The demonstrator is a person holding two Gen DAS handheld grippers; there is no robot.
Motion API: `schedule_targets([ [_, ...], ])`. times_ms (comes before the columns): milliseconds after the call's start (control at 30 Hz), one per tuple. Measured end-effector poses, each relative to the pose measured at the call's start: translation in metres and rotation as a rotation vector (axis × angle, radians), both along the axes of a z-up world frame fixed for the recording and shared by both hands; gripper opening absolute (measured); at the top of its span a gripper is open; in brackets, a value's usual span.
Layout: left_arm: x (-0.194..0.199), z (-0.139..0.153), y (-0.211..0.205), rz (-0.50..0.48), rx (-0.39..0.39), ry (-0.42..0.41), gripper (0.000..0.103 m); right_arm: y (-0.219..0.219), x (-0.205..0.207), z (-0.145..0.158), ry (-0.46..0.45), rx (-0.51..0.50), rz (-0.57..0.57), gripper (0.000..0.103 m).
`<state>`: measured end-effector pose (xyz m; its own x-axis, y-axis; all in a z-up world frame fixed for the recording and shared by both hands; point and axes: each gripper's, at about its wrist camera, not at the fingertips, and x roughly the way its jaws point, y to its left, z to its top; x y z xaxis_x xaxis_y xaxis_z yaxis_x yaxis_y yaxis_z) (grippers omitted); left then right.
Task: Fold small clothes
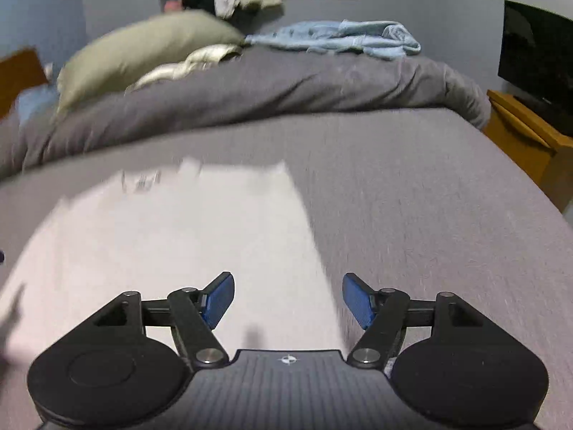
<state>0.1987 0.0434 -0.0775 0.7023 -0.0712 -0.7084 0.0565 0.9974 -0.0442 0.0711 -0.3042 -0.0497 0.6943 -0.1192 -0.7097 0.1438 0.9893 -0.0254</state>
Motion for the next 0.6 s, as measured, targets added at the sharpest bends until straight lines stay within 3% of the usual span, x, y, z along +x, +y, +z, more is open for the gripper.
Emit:
schedule_targets([
  [167, -0.052, -0.014, -0.032, -0.086, 0.027, -0.011, 0.058, 0.044, -0.047, -0.021, -0.103, -0.019, 0.028, 0.072],
  [233, -0.060, -0.019, -0.048, -0.132, 0.066, -0.038, 0.058, 0.061, -0.051, -0.031, -0.077, -0.038, 0.095, 0.072],
  [367, -0.062, -0.034, -0.069, -0.200, 0.115, -0.036, 0.058, 0.088, -0.046, -0.045, -0.119, -0.113, 0.209, 0.073],
  [533, -0.050, -0.055, -0.065, -0.164, 0.124, 0.026, 0.060, 0.088, -0.030, -0.065, -0.090, -0.138, 0.217, 0.073],
  [600, -0.052, -0.061, -0.053, -0.139, 0.103, 0.040, 0.068, 0.079, -0.028, -0.075, -0.047, -0.163, 0.224, 0.072],
])
